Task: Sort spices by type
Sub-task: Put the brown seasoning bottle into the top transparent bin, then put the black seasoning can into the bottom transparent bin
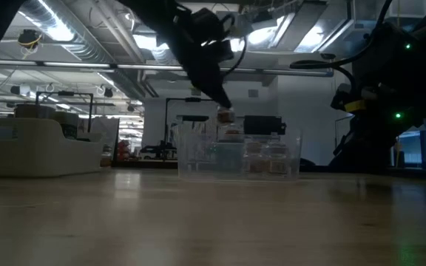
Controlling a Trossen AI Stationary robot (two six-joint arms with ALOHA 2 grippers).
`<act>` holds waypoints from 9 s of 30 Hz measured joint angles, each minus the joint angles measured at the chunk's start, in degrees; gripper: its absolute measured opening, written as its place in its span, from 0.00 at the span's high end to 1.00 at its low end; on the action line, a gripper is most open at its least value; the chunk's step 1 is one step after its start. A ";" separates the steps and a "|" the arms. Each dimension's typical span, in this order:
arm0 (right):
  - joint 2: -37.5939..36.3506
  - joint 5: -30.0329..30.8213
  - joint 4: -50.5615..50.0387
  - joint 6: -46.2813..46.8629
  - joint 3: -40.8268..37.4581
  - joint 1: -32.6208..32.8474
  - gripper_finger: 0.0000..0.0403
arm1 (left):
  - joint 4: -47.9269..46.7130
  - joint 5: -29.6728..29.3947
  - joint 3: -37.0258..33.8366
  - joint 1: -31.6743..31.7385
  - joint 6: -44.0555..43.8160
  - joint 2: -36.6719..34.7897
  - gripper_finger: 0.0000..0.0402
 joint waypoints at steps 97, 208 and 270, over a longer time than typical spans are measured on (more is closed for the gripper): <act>0.02 -1.40 2.34 -0.39 0.01 0.02 0.23 | 19.51 -2.47 -16.17 -10.35 -10.85 -2.36 0.32; 0.02 -5.21 5.69 -0.17 -0.74 0.01 0.23 | 19.40 -9.26 -16.17 -1.41 -11.15 -11.51 0.68; 0.00 -0.58 24.94 -16.92 -0.59 0.00 0.23 | -36.33 -34.77 -16.17 -84.37 -108.16 -26.01 0.68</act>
